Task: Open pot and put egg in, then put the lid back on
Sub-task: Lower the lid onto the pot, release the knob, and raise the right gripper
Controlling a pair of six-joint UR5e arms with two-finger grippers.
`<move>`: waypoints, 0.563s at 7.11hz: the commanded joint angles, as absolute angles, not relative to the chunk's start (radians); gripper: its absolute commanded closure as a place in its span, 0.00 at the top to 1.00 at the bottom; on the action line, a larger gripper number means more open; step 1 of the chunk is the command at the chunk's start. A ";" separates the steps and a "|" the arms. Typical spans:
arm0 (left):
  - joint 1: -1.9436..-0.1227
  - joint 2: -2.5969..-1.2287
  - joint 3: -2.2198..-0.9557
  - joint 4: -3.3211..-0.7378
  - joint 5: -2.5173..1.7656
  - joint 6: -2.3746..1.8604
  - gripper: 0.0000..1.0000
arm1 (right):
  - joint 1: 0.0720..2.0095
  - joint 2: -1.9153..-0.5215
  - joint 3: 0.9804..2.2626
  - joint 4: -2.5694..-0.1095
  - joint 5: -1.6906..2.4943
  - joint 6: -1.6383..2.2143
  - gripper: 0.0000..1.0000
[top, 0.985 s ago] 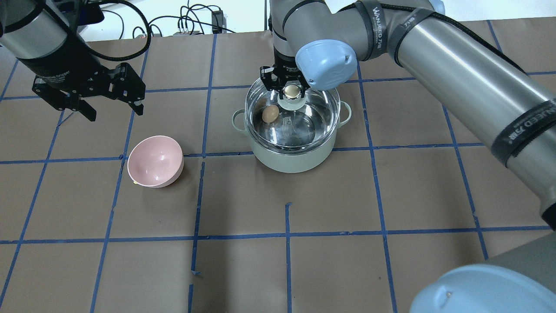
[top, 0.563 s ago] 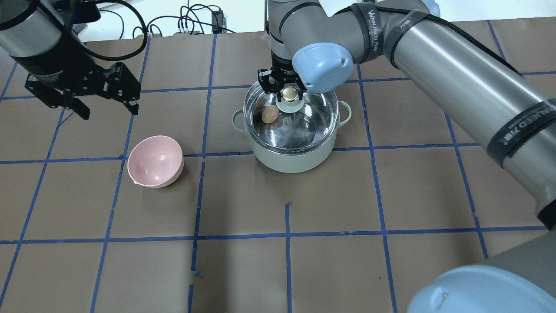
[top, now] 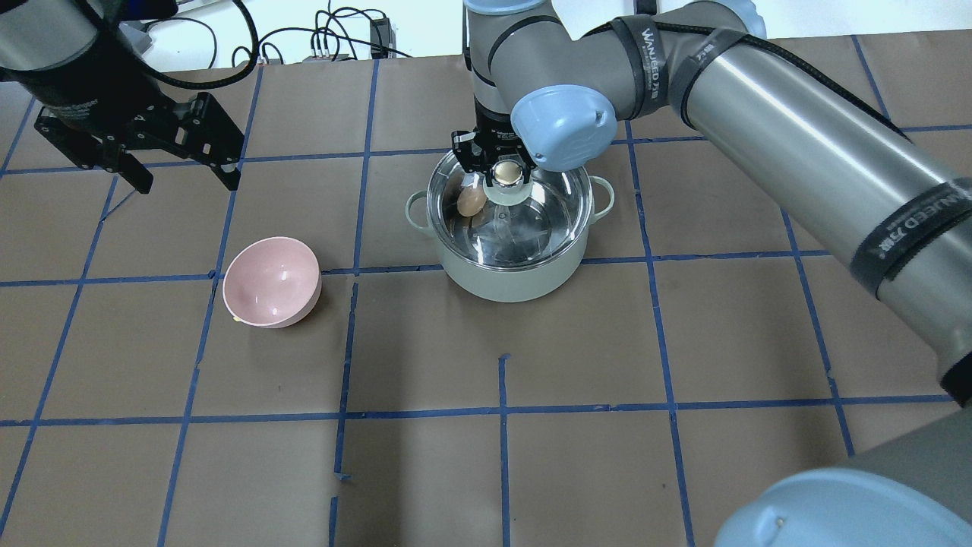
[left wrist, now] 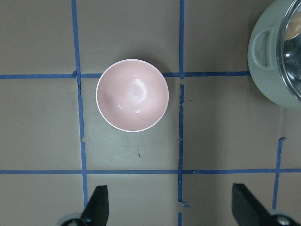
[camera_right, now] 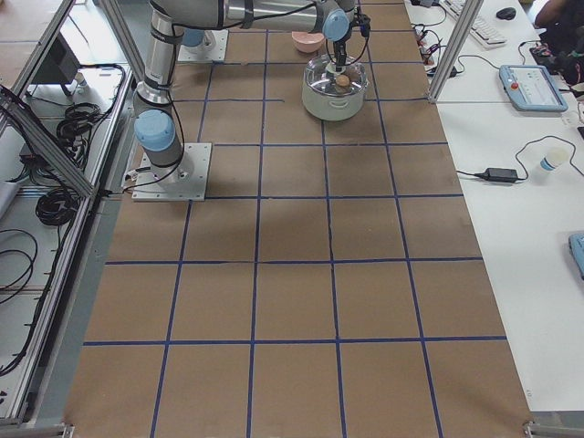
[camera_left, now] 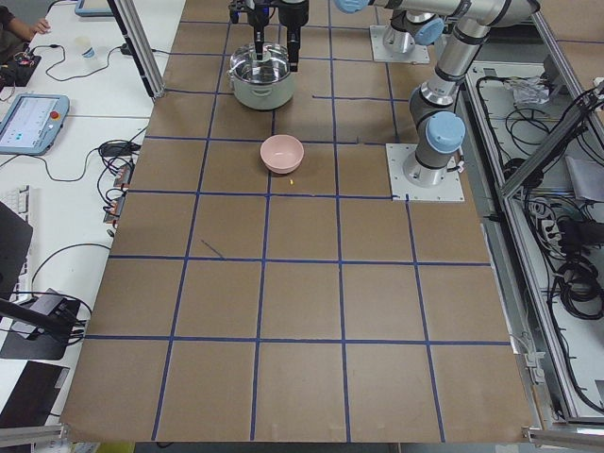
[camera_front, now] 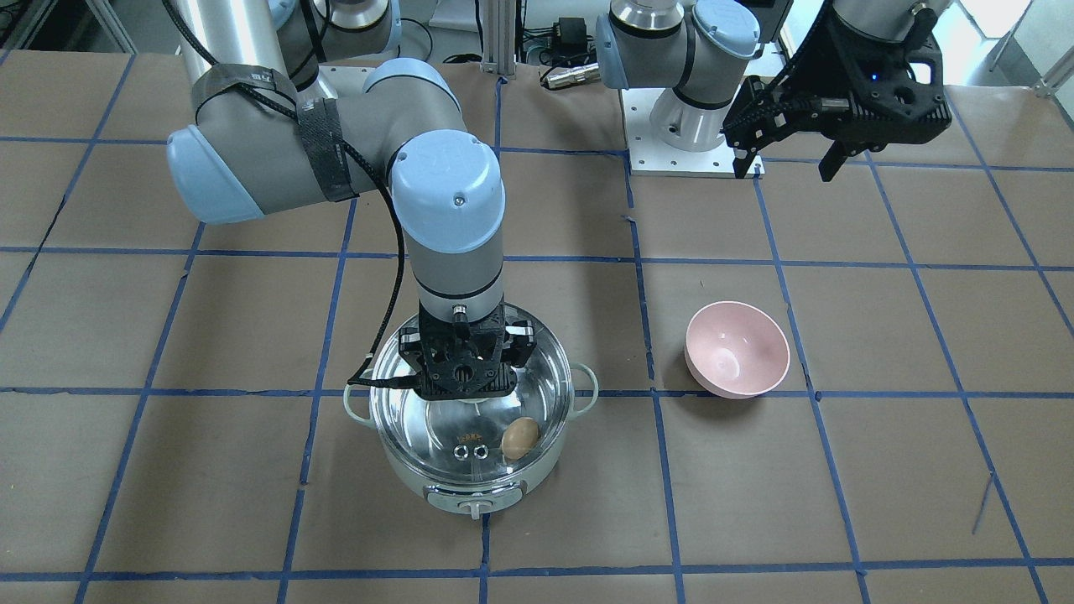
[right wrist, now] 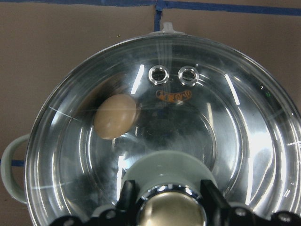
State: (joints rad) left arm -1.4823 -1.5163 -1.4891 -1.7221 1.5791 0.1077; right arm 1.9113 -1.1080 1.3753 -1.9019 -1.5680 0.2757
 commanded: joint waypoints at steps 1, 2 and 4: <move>-1.482 -1.519 -1.488 -1.721 1.580 0.129 0.92 | 1.913 -1.108 1.381 -1.913 -1.568 0.273 0.04; -1.482 -1.519 -1.486 -1.721 1.578 0.127 0.92 | 1.913 -1.106 1.381 -1.913 -1.569 0.273 0.04; -1.482 -1.517 -1.480 -1.721 1.580 0.118 0.93 | 1.913 -1.108 1.381 -1.910 -1.594 0.267 0.99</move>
